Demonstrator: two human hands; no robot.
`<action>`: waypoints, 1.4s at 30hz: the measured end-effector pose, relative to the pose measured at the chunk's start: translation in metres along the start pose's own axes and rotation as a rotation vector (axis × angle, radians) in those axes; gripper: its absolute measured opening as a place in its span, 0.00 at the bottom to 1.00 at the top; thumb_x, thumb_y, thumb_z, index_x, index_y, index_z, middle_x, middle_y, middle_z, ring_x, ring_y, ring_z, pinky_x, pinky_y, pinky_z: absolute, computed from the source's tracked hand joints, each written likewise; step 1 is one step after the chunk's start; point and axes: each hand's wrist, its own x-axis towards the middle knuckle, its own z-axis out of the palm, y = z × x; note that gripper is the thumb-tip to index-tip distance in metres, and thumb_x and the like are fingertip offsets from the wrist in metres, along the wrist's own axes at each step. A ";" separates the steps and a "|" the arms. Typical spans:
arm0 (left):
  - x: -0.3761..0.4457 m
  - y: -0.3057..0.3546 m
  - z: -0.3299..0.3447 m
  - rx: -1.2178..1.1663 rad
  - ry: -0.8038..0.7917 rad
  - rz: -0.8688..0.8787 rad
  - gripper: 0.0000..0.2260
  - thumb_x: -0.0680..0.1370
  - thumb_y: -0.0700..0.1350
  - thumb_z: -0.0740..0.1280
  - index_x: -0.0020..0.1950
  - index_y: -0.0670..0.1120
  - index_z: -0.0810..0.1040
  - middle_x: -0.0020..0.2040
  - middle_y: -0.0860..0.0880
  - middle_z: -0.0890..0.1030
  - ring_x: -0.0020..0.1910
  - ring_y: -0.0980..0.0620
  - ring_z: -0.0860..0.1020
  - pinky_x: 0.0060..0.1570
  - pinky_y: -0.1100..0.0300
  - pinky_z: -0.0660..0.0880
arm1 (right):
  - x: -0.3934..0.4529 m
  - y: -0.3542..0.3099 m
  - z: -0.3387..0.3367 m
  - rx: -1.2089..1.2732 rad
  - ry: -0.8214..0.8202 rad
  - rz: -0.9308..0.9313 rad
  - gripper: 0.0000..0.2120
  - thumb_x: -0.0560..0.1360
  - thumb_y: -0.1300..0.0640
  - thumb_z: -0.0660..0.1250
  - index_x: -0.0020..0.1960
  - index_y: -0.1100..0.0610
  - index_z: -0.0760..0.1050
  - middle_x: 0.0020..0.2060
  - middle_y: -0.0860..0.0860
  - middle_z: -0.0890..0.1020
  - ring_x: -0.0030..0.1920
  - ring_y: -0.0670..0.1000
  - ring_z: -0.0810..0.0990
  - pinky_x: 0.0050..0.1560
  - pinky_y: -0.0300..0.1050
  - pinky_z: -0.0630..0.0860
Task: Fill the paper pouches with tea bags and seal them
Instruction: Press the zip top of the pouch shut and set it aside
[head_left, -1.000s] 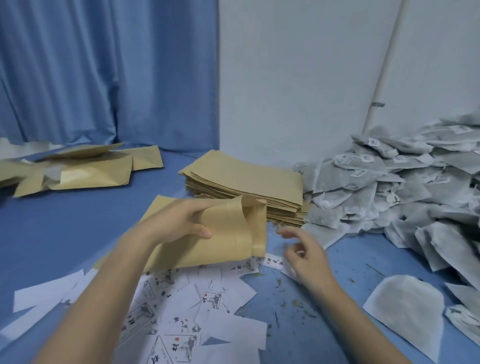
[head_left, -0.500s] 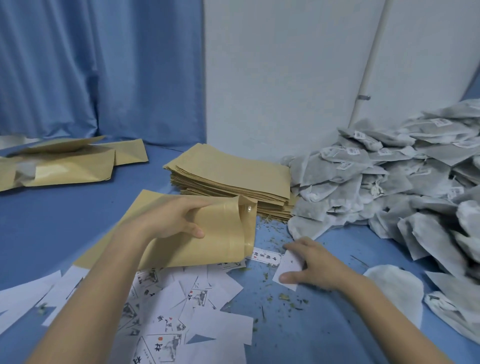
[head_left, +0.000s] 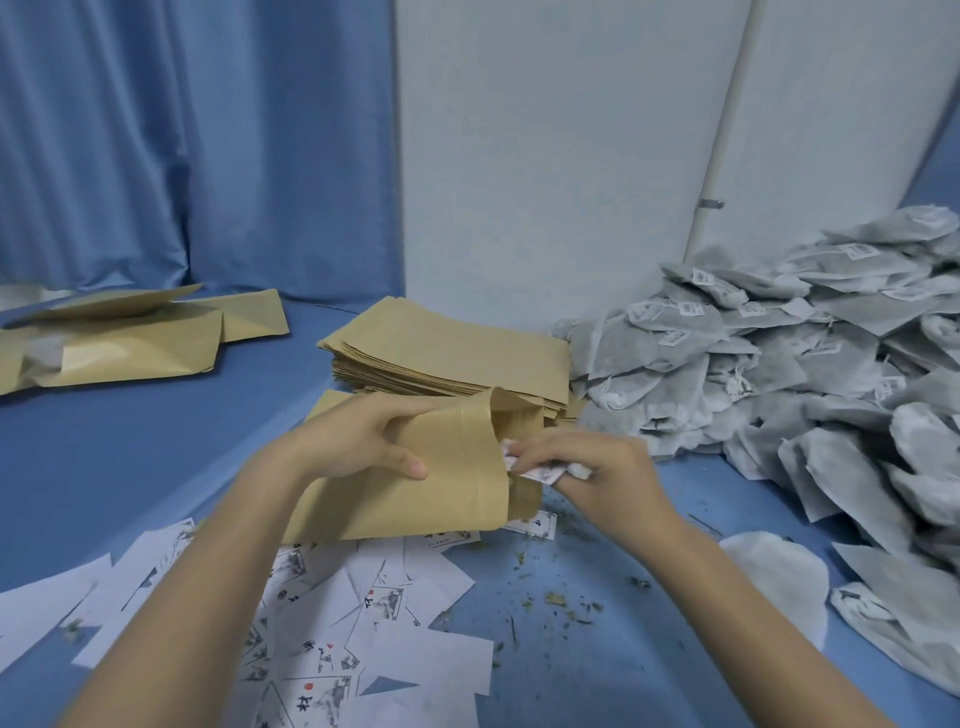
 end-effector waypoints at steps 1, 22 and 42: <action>0.000 0.005 0.001 -0.022 -0.014 0.008 0.31 0.70 0.39 0.75 0.59 0.70 0.70 0.55 0.75 0.74 0.56 0.76 0.70 0.49 0.80 0.65 | 0.007 -0.004 0.002 -0.049 -0.034 -0.025 0.15 0.63 0.76 0.68 0.42 0.60 0.83 0.44 0.49 0.85 0.49 0.43 0.81 0.50 0.35 0.77; -0.003 0.095 0.028 0.072 0.617 0.450 0.28 0.72 0.44 0.73 0.68 0.61 0.67 0.67 0.64 0.72 0.64 0.74 0.65 0.61 0.78 0.60 | 0.103 -0.076 -0.061 -0.232 -0.465 0.286 0.12 0.76 0.57 0.62 0.55 0.63 0.76 0.50 0.57 0.80 0.52 0.55 0.77 0.50 0.44 0.73; 0.018 0.166 -0.011 -0.968 0.480 0.104 0.10 0.73 0.50 0.68 0.50 0.46 0.80 0.42 0.49 0.85 0.39 0.52 0.83 0.38 0.59 0.81 | 0.118 -0.087 -0.219 -0.639 -0.146 0.078 0.17 0.63 0.38 0.73 0.38 0.51 0.77 0.25 0.44 0.71 0.30 0.40 0.70 0.33 0.32 0.65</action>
